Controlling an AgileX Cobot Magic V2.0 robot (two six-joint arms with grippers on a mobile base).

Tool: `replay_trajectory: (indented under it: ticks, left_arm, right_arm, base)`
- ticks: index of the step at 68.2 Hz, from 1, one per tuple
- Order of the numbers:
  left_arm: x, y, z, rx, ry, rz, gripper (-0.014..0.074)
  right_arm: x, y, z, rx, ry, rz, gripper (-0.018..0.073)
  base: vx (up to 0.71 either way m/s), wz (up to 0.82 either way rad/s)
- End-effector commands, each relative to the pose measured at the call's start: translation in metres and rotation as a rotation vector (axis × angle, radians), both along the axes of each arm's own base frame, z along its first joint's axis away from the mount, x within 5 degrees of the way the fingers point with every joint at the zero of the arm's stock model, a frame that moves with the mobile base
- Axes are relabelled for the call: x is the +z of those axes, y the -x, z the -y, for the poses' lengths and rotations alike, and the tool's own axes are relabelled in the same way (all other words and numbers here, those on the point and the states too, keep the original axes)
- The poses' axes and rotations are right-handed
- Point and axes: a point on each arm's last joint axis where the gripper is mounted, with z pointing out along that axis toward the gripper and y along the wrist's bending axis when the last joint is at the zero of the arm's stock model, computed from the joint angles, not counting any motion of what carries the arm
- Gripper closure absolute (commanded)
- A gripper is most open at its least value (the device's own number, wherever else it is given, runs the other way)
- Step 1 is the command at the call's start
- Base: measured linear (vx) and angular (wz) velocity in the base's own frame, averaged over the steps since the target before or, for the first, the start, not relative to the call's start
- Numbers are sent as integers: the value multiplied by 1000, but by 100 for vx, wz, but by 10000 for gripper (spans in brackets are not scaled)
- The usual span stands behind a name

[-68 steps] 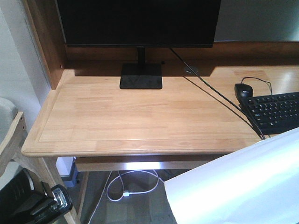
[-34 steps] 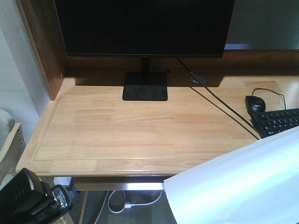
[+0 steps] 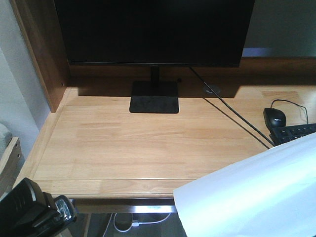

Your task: Grab stapler and paper to desk for stapling

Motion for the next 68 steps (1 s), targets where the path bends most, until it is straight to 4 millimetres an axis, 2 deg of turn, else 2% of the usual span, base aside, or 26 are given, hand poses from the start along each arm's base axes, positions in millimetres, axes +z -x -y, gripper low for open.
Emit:
replay_trajectory:
  ticks: [1, 68]
  left_arm:
    - [16, -3, 0, 35, 99, 45, 603]
    - [18, -4, -1, 53, 111, 62, 603]
  right_arm:
    - [2, 2, 0, 12, -11, 42, 562]
    - [2, 2, 0, 12, -11, 42, 562]
  base:
    - [3, 1]
    - [0, 0]
